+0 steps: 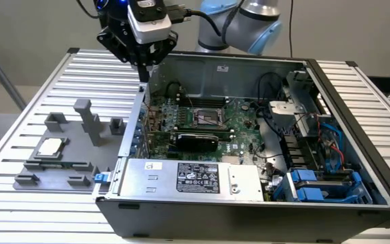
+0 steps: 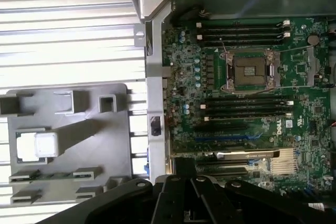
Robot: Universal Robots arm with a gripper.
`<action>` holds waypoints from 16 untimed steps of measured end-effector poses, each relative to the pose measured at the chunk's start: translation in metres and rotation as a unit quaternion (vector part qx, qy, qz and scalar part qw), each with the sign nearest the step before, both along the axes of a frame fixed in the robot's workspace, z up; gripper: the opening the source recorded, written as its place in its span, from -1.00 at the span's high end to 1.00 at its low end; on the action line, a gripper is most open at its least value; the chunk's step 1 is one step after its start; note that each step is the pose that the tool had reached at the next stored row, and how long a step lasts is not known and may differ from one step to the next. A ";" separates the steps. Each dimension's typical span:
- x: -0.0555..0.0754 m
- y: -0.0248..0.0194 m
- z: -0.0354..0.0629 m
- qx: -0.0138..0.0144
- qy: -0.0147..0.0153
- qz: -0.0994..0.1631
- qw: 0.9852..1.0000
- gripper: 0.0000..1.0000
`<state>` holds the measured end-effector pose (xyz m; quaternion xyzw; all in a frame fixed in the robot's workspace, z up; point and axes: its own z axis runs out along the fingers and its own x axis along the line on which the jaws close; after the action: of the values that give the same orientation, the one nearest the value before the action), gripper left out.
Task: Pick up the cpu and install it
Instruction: 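Reach for the cpu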
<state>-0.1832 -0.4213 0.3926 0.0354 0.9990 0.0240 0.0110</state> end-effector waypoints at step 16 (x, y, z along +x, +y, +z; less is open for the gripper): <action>-0.073 -0.0106 -0.0003 0.000 -0.001 0.000 1.000 0.79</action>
<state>-0.2560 -0.4319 0.3923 0.0354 0.9990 0.0240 0.0116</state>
